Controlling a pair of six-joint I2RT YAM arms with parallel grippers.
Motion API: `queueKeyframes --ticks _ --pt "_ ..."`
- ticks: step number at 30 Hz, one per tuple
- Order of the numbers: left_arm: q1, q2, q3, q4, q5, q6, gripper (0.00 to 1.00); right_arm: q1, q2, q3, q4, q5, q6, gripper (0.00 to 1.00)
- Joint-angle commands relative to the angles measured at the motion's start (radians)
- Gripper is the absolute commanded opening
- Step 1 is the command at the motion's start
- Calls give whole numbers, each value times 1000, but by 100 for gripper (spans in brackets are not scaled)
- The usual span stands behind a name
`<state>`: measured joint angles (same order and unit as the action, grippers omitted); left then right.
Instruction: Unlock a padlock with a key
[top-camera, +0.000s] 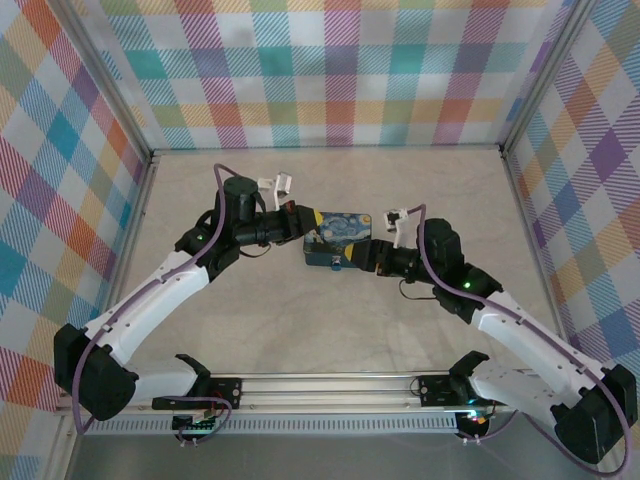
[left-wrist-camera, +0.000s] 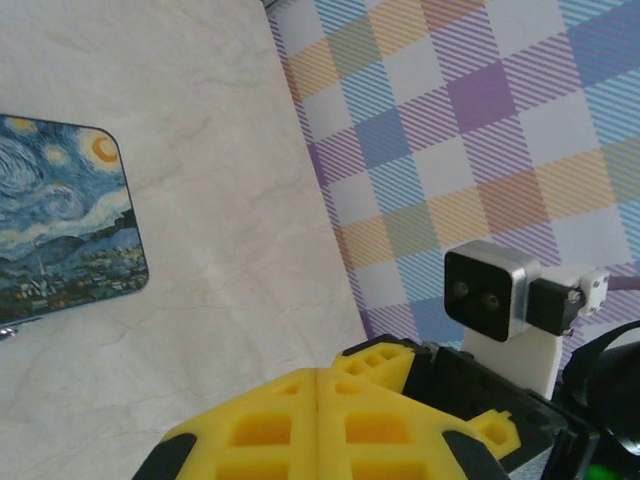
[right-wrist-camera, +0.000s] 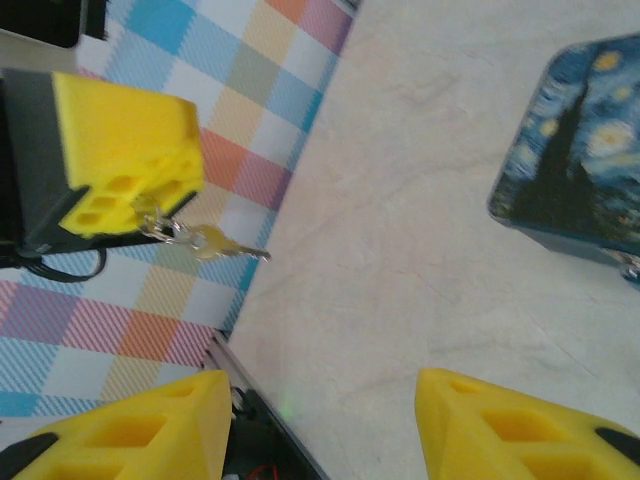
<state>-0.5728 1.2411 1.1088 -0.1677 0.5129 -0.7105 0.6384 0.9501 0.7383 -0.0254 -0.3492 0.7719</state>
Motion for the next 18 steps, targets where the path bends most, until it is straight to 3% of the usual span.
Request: queueKeyframes --ticks 1,7,18 --pt "-24 -25 42 -27 -11 108 0 3 11 -44 316 -44 42 50" --pt "-66 -25 43 20 -1 118 0 20 67 -94 594 -81 92 51" --pt "-108 -24 39 95 -10 70 0 72 107 -99 722 -57 88 48"
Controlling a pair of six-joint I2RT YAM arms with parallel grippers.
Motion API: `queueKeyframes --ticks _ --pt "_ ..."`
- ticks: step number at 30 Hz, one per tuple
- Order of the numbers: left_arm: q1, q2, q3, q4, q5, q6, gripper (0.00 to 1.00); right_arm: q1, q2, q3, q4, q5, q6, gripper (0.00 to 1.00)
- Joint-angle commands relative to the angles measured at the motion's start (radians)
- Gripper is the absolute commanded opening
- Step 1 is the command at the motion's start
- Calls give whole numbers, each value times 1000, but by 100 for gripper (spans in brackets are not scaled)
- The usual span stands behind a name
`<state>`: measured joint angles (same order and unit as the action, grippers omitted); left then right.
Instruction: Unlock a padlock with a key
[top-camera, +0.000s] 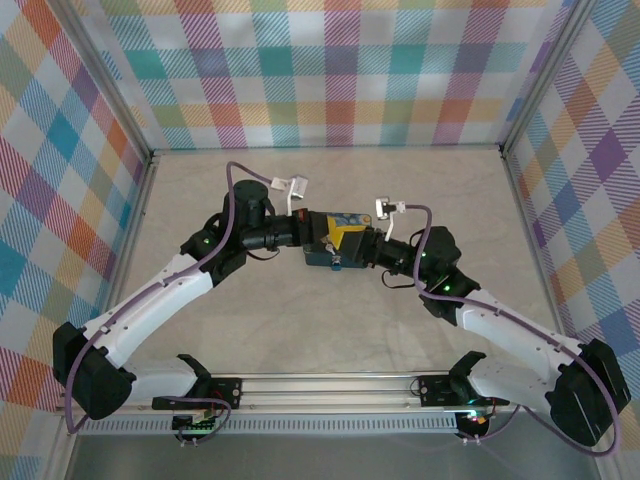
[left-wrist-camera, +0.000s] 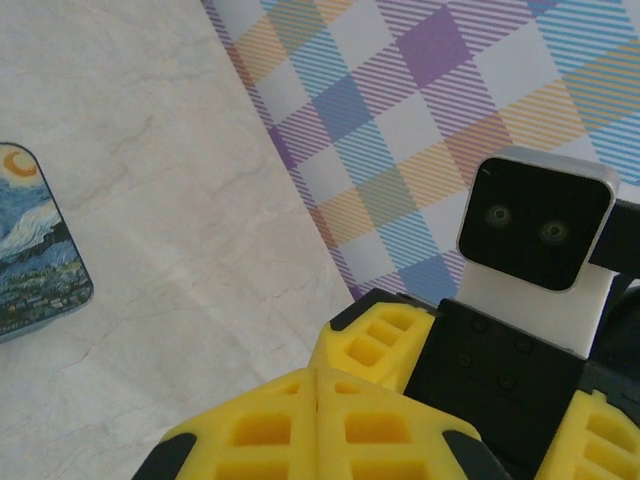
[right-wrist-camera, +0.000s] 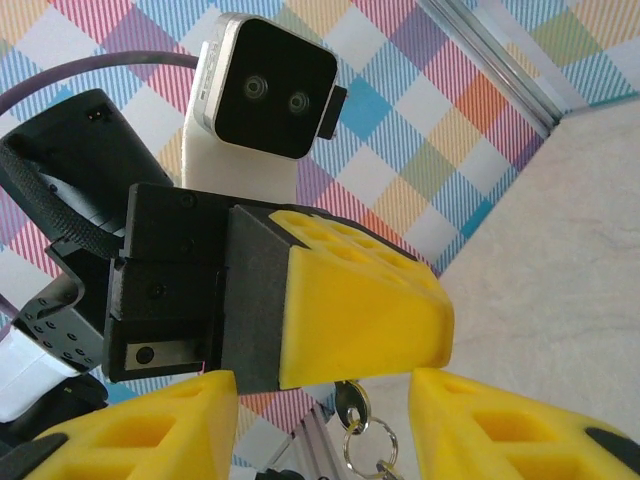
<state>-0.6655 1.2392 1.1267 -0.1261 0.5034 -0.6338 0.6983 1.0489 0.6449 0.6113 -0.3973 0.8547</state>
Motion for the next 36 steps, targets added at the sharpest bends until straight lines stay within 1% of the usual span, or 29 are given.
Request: queueKeyframes --ticks 1,6,9,15,21,22,24,29,30,33,35,36 --pt "-16 -23 21 58 -4 -12 0 16 11 -3 81 -8 4 48" --pt "-20 -38 2 93 -29 -45 0 27 17 -14 85 8 14 48" --pt "-23 -41 -5 111 -31 -60 0 32 20 -22 104 9 24 44" --pt "-37 -33 -2 130 -26 -74 0 40 23 -10 115 5 22 31" --pt "-51 -29 -2 134 -25 -73 0 39 22 -4 116 11 15 29" --pt "-52 -31 -1 132 -25 -73 0 40 22 -4 116 12 15 27" --pt "-54 -30 -2 134 -23 -73 0 40 23 -1 116 12 14 21" --pt "-55 -36 -8 137 -27 -73 0 40 26 1 114 4 8 2" --pt "-55 -38 -10 138 -29 -72 0 40 25 -2 114 6 5 0" --pt "-54 -44 -9 128 -44 -73 1 40 15 -15 109 10 -5 0" --pt "-52 -54 -5 105 -68 -70 21 39 1 -23 88 13 -19 0" --pt "-49 -62 -6 100 -78 -70 24 40 -10 -26 75 15 -26 0"
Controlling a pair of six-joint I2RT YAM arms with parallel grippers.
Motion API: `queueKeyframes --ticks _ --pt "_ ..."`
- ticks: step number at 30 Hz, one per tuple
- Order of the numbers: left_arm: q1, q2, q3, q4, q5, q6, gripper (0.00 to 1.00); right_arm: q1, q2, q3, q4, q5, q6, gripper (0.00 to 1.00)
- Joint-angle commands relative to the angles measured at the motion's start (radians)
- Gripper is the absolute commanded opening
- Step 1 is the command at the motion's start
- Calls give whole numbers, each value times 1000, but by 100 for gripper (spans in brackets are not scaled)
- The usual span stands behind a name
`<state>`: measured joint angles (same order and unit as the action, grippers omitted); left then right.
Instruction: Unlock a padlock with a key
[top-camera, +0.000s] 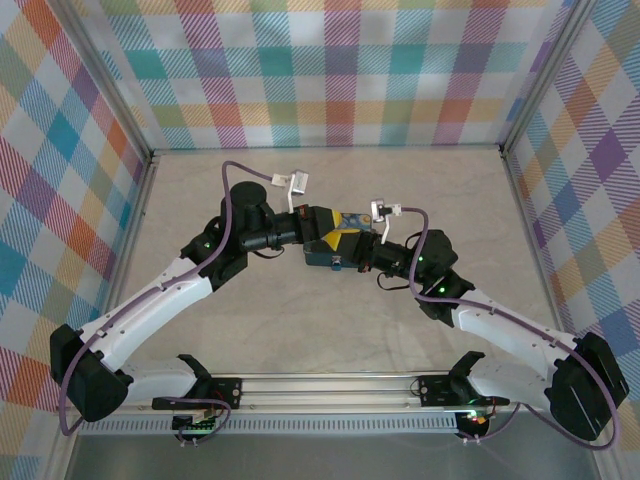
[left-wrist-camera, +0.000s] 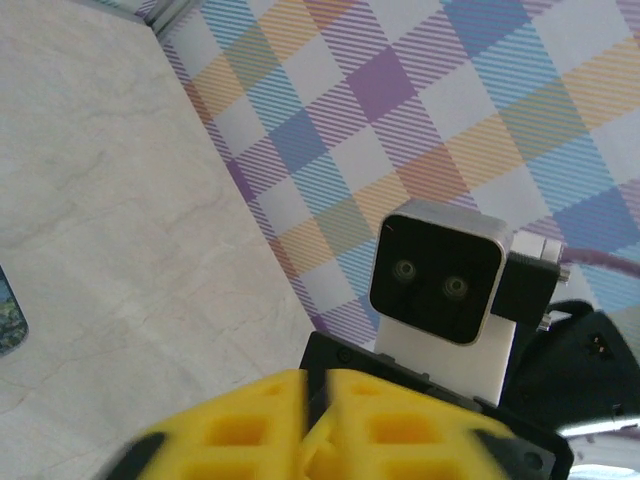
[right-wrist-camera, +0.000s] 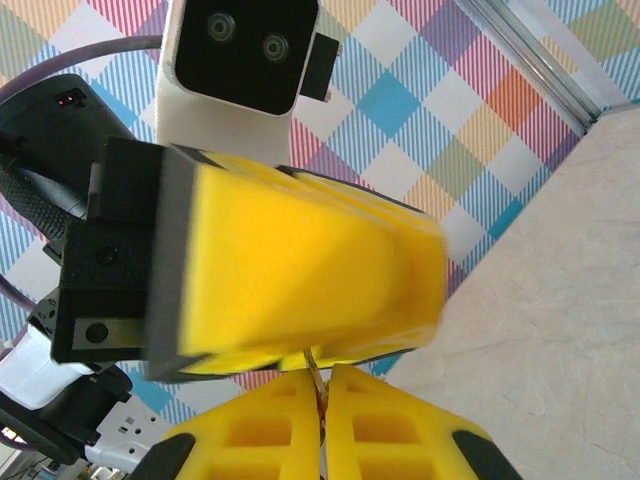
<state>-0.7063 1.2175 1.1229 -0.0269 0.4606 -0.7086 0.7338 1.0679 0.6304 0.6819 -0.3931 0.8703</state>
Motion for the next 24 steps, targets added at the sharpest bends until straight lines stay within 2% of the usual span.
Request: queueKeyframes --ticks 1,3,10,13,20,24 --pt "-2 -50 -5 -3 -43 6 28 4 -42 -16 -8 14 -49 0" --pt "10 -73 -11 -10 -57 8 38 4 -71 -25 -35 25 -63 0" --pt "37 -105 -23 -24 -40 9 40 4 -161 -51 -131 56 -103 0" --pt "37 -96 -28 -15 -8 -5 46 4 -187 -40 -181 78 -131 0" --pt "37 -88 -23 -54 -1 -33 57 6 -218 84 -510 202 -347 0" --pt "37 -101 -27 -60 -17 -34 61 6 -216 102 -518 198 -381 0"
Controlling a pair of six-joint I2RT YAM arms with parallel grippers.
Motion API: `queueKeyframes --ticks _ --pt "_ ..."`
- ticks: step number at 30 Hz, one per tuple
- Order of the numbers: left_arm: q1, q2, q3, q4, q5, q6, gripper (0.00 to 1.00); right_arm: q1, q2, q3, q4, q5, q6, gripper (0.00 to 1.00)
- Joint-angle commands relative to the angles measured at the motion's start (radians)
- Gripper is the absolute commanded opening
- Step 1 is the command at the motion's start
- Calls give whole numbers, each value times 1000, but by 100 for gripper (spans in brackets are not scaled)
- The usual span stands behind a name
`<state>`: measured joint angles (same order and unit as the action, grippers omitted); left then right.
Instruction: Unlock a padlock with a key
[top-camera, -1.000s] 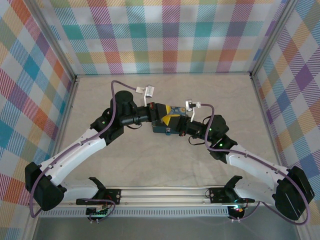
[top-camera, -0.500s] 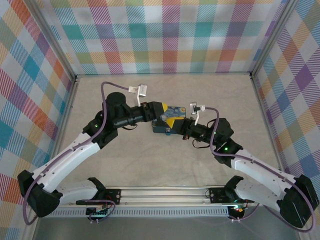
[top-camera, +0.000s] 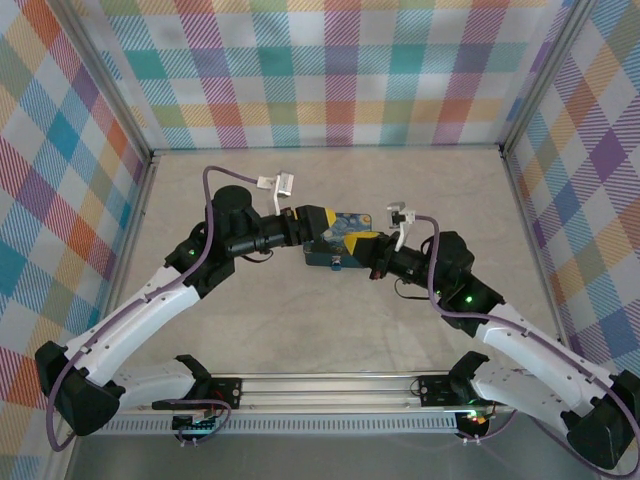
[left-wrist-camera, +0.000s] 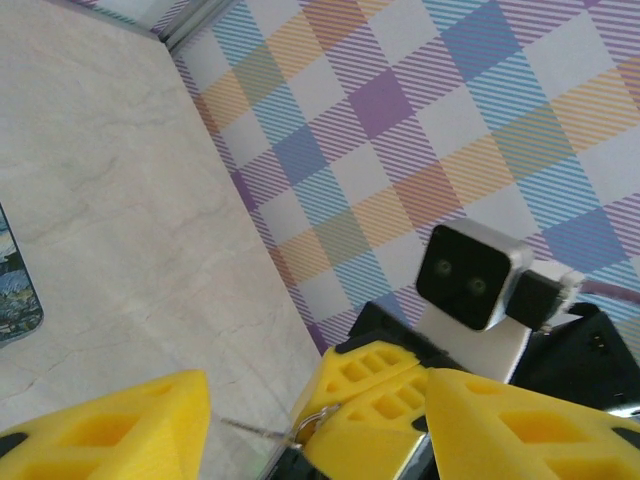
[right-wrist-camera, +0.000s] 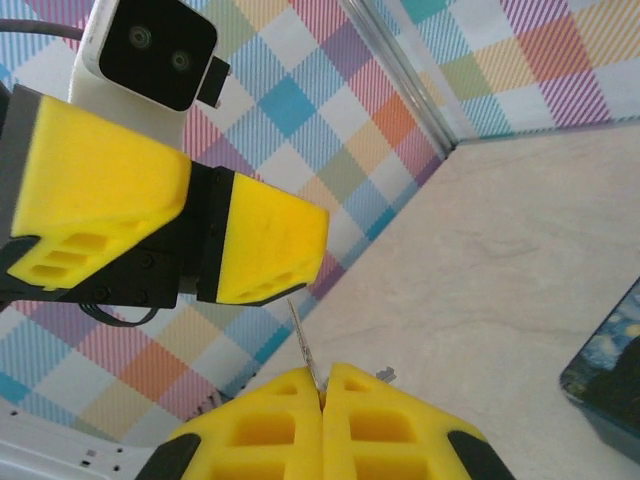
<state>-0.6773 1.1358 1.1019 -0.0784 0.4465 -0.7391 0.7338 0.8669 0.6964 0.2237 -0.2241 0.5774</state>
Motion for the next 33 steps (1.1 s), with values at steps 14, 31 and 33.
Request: queueKeyframes --ticks 14,31,33 --pt "76 63 68 -158 -35 -168 78 159 109 173 -207 631 -658 0" --pt "125 102 56 -16 60 -328 83 360 290 206 147 927 -1219 0" --pt "121 105 65 -20 60 -328 80 370 309 217 152 926 -1230 0"
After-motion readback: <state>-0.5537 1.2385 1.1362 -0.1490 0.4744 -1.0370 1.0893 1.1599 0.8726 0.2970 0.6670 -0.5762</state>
